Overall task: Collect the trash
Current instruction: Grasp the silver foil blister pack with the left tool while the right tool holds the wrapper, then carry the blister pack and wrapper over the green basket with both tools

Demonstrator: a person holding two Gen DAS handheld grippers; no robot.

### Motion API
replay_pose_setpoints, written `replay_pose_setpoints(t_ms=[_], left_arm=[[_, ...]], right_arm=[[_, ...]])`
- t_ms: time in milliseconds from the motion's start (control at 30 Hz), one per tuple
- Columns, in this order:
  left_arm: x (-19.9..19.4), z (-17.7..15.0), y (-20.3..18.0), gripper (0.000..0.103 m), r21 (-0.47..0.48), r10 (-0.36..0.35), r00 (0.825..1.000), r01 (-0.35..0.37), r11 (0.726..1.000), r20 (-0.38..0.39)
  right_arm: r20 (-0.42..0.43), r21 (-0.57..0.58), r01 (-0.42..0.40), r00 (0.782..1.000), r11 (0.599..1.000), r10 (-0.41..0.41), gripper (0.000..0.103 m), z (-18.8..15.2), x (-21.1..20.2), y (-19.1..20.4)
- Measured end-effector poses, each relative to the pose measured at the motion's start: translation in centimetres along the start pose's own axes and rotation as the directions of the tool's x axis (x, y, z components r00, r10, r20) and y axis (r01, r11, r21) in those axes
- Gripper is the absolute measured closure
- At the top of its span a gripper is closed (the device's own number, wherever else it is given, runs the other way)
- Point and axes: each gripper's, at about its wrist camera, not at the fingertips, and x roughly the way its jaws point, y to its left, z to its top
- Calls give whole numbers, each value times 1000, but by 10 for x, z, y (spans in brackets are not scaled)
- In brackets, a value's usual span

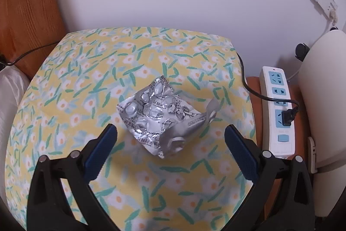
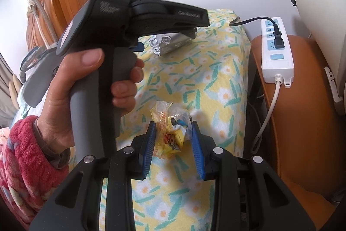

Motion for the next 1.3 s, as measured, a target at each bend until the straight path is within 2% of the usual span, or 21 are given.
replay_pose_setpoints(t_ms=[233,267,433,500,633,667,700,733,1067,1300], left_arm=[[11,2,-8,8,15,39,999,-39,999,2],[10,1,-8,10,21,33,999,-33,999,6],[8,-4,-2,37,70,19,1000,-20,997,16],[6,-5,2,51,85,19,1000,-21,996,22],[2,-5,8,61,110,0,999,-5,994,44],[0,-5,8,78,122,2,999,-9,993,53],[1,-4,8,87,131,4,999,-10,991,49],[1,-3,10,90,134,-5,999,-2,991,48],[-22,-7,25,91,150,-35,995,21,988,92],[-63,-24,61,91,133,-58,990,41,990,130]], right_arm=[[0,1,-7,1000,1000,7,70,-1,0,-2],[0,2,-8,1000,1000,8,70,-1,0,-2],[-2,1,-9,1000,1000,9,70,-1,0,-2],[-2,-1,-7,1000,1000,7,70,0,0,-1],[-3,-3,-5,1000,1000,5,70,-1,0,0],[-3,-4,-5,1000,1000,5,70,-1,0,1],[-4,-3,-4,1000,1000,4,70,-1,0,1],[-5,-3,-5,1000,1000,5,70,-1,1,2],[-11,-12,-3,1000,1000,2,70,-1,3,2],[-13,-25,-8,1000,1000,8,70,-1,-1,10]])
